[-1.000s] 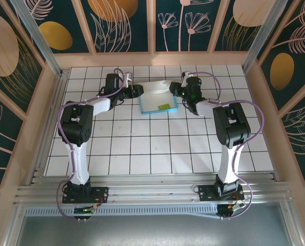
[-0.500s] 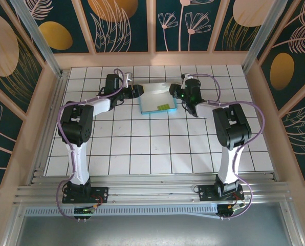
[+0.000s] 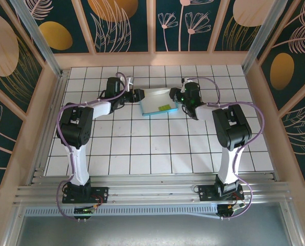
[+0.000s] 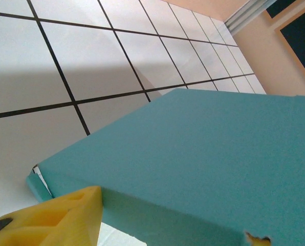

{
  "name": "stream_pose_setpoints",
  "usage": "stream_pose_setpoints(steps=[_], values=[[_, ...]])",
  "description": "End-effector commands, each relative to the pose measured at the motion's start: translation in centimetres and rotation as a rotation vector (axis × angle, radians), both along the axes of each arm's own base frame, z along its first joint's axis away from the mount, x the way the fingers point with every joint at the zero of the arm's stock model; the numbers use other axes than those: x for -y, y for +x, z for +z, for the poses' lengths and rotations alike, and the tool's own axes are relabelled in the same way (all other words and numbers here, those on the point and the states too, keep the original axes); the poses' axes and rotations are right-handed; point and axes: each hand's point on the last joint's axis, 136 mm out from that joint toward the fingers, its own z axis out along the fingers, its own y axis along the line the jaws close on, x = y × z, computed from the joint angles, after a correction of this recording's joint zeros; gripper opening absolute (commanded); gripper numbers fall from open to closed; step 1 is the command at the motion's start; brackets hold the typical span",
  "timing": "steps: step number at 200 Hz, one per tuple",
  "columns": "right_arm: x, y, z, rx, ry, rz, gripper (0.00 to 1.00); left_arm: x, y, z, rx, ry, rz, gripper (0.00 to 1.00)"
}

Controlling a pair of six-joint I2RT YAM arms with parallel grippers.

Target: Fold the paper box

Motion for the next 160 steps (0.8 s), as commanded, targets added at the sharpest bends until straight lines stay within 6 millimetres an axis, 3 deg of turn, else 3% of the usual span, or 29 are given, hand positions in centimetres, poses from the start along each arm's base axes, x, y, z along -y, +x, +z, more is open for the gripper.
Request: stream_pose_setpoints(steps=[1, 87, 160], values=[[-1.6, -1.9, -0.6, -0.018, -0.035, 0.065, 0.29, 1.9, -2.2, 0.3, -0.001, -0.006, -0.086, 0.55], [-1.3, -2.4, -1.0, -0.014, -0.059, 0.072, 0.29, 1.7, -3.5, -0.9, -0.022, 0.014, -0.093, 0.56], [-0.5, -4.0, 1.9, -0.028, 0.085, 0.111, 0.35, 1.8, -2.5, 0.5, 0.002, 0.019, -0.087, 0.56]])
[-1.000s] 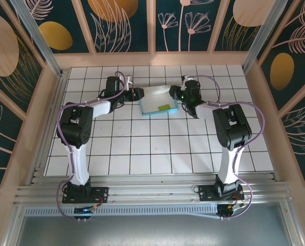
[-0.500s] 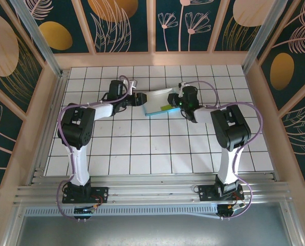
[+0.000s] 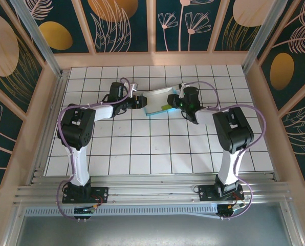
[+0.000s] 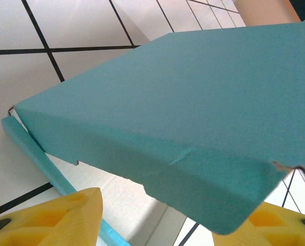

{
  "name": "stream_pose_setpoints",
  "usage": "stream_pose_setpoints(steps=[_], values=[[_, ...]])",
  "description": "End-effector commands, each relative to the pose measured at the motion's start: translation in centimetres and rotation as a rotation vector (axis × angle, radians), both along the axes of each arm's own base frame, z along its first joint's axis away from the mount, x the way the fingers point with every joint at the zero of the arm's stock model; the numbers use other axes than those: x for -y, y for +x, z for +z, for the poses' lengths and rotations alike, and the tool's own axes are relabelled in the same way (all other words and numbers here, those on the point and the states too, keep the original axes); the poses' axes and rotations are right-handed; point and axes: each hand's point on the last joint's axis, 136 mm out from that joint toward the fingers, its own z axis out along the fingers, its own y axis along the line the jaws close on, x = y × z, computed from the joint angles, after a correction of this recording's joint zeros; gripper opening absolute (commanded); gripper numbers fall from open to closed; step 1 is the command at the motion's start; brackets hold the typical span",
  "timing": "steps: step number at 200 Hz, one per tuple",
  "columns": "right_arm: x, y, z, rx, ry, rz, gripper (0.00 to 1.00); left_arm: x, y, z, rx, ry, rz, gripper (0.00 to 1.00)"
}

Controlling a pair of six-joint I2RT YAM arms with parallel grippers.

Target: Fold the paper box

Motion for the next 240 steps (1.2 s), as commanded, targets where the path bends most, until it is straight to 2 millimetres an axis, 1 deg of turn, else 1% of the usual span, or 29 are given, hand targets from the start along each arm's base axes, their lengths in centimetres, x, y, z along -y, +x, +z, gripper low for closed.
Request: stream_pose_setpoints(steps=[1, 21, 37, 47, 61, 89, 110, 123, 135, 137, 141, 149, 150, 152, 154, 160, 172, 177, 188, 196, 199, 208, 210, 212, 215, 217, 223, 240], values=[[0.4, -0.9, 2.8, 0.007, 0.102, 0.029, 0.36, 0.7, 0.3, 2.7, 0.06, -0.013, -0.034, 0.56], [0.9, -2.0, 3.3, -0.032, 0.171, 0.057, 0.39, 0.8, 0.6, 2.9, 0.064, -0.014, -0.036, 0.56], [1.3, -3.1, 4.1, -0.039, 0.213, 0.076, 0.41, 0.9, 0.7, 3.1, 0.066, -0.018, -0.035, 0.56], [1.6, -3.8, 5.0, -0.032, 0.233, 0.089, 0.42, 0.9, 0.8, 3.2, 0.067, -0.02, -0.037, 0.56], [2.1, -4.8, 6.6, -0.008, 0.252, 0.102, 0.42, 1.0, 0.8, 3.2, 0.066, -0.021, -0.037, 0.56], [3.5, -6.5, 10.5, 0.062, 0.273, 0.106, 0.43, 1.0, 0.7, 2.9, 0.058, -0.019, -0.04, 0.56], [4.3, -7.0, 13.2, 0.109, 0.272, 0.097, 0.44, 1.0, 0.5, 2.6, 0.052, -0.018, -0.04, 0.56], [4.3, -7.2, 15.2, 0.146, 0.268, 0.105, 0.44, 0.9, 0.4, 2.4, 0.048, -0.017, -0.039, 0.56], [4.3, -6.7, 16.7, 0.175, 0.236, 0.098, 0.44, 1.0, 0.3, 2.5, 0.051, -0.018, -0.039, 0.56], [4.3, -6.6, 16.7, 0.173, 0.227, 0.095, 0.44, 0.9, 0.3, 2.4, 0.051, -0.018, -0.039, 0.56], [4.3, -6.2, 17.2, 0.179, 0.21, 0.087, 0.44, 0.9, 0.3, 2.4, 0.051, -0.019, -0.038, 0.56], [4.5, -5.2, 17.6, 0.172, 0.164, 0.06, 0.44, 0.9, 0.3, 2.4, 0.05, -0.021, -0.037, 0.56], [4.6, -5.2, 16.8, 0.145, 0.152, 0.054, 0.44, 0.9, 0.3, 2.4, 0.05, -0.021, -0.038, 0.56], [4.6, -5.0, 16.7, 0.135, 0.14, 0.045, 0.44, 0.9, 0.3, 2.4, 0.049, -0.02, -0.038, 0.56], [4.7, -4.7, 17.0, 0.135, 0.131, 0.036, 0.44, 0.9, 0.3, 2.4, 0.049, -0.02, -0.038, 0.56], [4.9, -3.7, 16.5, 0.094, 0.096, 0.011, 0.44, 0.9, 0.3, 2.4, 0.05, -0.021, -0.037, 0.56], [4.6, -2.0, 16.4, 0.042, 0.039, 0.004, 0.43, 1.0, 0.3, 2.4, 0.049, -0.023, -0.039, 0.56], [4.1, -1.4, 16.2, 0.026, 0.021, 0.014, 0.43, 0.9, 0.3, 2.4, 0.049, -0.024, -0.037, 0.56], [2.8, -0.4, 16.9, 0.034, -0.006, 0.044, 0.42, 1.0, 0.3, 2.4, 0.051, -0.023, -0.039, 0.56], [1.5, 0.0, 17.2, 0.048, -0.015, 0.081, 0.42, 0.9, 0.3, 2.4, 0.05, -0.023, -0.039, 0.56], [1.0, 0.2, 17.7, 0.059, -0.012, 0.096, 0.42, 0.9, 0.3, 2.4, 0.049, -0.022, -0.039, 0.56], [-0.4, 0.9, 17.7, 0.061, -0.014, 0.132, 0.41, 0.9, 0.2, 2.4, 0.049, -0.021, -0.039, 0.56], [-0.7, 1.0, 18.0, 0.066, -0.014, 0.14, 0.4, 0.9, 0.2, 2.4, 0.05, -0.021, -0.039, 0.56], [-0.9, 1.2, 17.6, 0.059, -0.017, 0.144, 0.4, 0.9, 0.2, 2.4, 0.05, -0.022, -0.039, 0.56], [-1.3, 1.6, 17.7, 0.061, -0.018, 0.151, 0.4, 0.9, 0.2, 2.3, 0.05, -0.022, -0.04, 0.56], [-1.6, 1.7, 17.4, 0.053, -0.02, 0.157, 0.4, 0.9, 0.2, 2.3, 0.049, -0.022, -0.039, 0.56], [-2.5, 2.1, 17.7, 0.058, -0.023, 0.178, 0.39, 0.9, 0.2, 2.3, 0.049, -0.022, -0.039, 0.56], [-4.4, 3.4, 16.4, 0.025, -0.042, 0.216, 0.38, 1.0, 0.2, 2.4, 0.051, -0.025, -0.04, 0.56]])
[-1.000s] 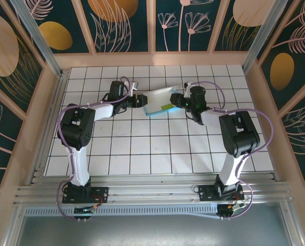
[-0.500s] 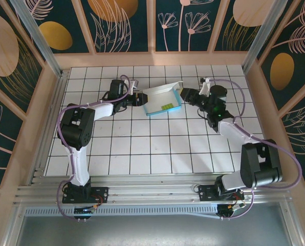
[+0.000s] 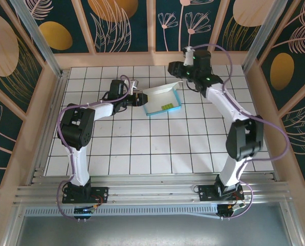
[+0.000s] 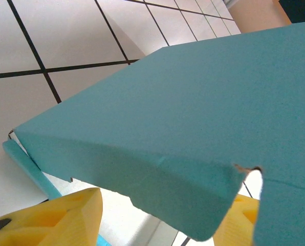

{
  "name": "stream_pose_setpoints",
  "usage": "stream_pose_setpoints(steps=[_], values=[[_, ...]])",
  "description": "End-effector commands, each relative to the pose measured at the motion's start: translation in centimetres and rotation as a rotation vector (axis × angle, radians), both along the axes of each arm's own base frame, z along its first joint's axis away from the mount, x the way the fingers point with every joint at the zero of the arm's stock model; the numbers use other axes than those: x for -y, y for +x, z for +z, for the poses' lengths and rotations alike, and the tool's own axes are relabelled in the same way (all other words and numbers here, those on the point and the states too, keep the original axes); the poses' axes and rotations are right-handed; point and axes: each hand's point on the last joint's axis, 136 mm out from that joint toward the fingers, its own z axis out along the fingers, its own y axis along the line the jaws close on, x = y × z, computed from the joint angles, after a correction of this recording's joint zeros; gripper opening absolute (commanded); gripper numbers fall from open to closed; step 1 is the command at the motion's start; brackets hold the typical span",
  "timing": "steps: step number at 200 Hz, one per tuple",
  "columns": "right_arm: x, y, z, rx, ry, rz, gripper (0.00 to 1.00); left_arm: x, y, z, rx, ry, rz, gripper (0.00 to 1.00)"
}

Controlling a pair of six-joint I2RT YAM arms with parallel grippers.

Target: Fold the paper box

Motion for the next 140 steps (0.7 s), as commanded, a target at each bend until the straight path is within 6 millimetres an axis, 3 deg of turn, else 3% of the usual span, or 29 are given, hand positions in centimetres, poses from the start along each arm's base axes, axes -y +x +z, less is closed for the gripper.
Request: stream_pose_setpoints(steps=[1, 59, 140], values=[[-2.4, 0.6, -2.7, -0.071, -0.081, 0.07, 0.38, 0.7, -0.6, 1.0, 0.027, -0.018, -0.037, 0.56], [-5.9, 1.3, -7.7, -0.182, -0.14, 0.147, 0.32, 0.5, -0.8, 1.3, 0.036, -0.018, -0.039, 0.56], [-5.4, 1.9, -11.7, -0.267, -0.164, 0.081, 0.32, 0.4, -2.0, 0.8, 0.028, -0.016, -0.054, 0.56]])
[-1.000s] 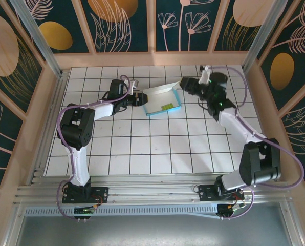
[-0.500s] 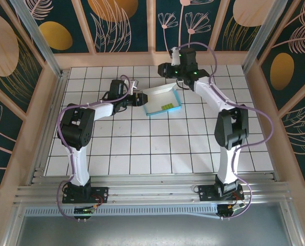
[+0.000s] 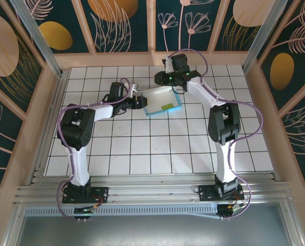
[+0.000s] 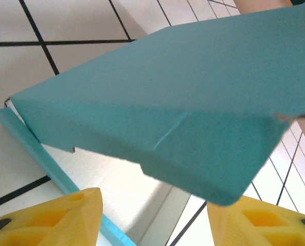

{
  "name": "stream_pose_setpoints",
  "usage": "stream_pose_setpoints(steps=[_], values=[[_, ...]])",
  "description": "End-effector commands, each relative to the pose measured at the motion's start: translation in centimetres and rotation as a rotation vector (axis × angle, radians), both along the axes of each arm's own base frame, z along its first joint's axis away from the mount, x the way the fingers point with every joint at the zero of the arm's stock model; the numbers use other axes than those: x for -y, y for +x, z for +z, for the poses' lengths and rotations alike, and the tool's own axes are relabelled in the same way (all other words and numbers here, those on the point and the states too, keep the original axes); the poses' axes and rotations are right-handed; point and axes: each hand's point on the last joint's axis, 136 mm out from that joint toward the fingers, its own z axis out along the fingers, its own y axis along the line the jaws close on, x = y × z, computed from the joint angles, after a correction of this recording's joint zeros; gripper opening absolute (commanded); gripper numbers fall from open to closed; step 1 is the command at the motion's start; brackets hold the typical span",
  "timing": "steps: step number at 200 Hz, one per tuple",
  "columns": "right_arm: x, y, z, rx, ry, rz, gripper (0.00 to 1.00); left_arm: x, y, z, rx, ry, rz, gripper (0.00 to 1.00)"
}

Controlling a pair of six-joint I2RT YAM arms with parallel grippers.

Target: Fold the paper box

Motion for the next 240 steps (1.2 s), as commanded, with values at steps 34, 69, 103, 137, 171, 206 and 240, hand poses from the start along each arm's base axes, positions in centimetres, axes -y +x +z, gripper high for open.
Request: stream_pose_setpoints(steps=[34, 69, 103, 137, 171, 206, 240], values=[[0.1, 0.5, -2.0, -0.042, -0.02, -0.037, 0.31, 0.6, -1.8, 3.0, 0.062, -0.044, -0.066, 0.56], [0.4, 0.5, -3.2, -0.057, -0.03, -0.053, 0.31, 0.6, -3.6, 4.1, 0.059, -0.082, -0.094, 0.56], [0.3, 0.4, -4.0, -0.076, -0.031, -0.056, 0.31, 0.0, -5.7, 5.0, 0.062, -0.08, -0.105, 0.56], [0.4, 0.4, -4.8, -0.088, -0.026, -0.063, 0.31, -0.7, -7.7, 6.0, 0.049, -0.092, -0.099, 0.56], [0.6, 0.0, -6.3, -0.106, -0.035, -0.071, 0.31, -0.9, -7.8, 9.5, 0.055, -0.165, -0.042, 0.55], [1.1, -0.3, -8.0, -0.113, -0.056, -0.079, 0.31, -2.4, -5.8, 10.1, 0.026, -0.124, 0.117, 0.55], [2.0, -0.7, -10.1, -0.111, -0.105, -0.096, 0.31, -3.5, -3.5, 8.8, -0.048, -0.078, 0.248, 0.55]])
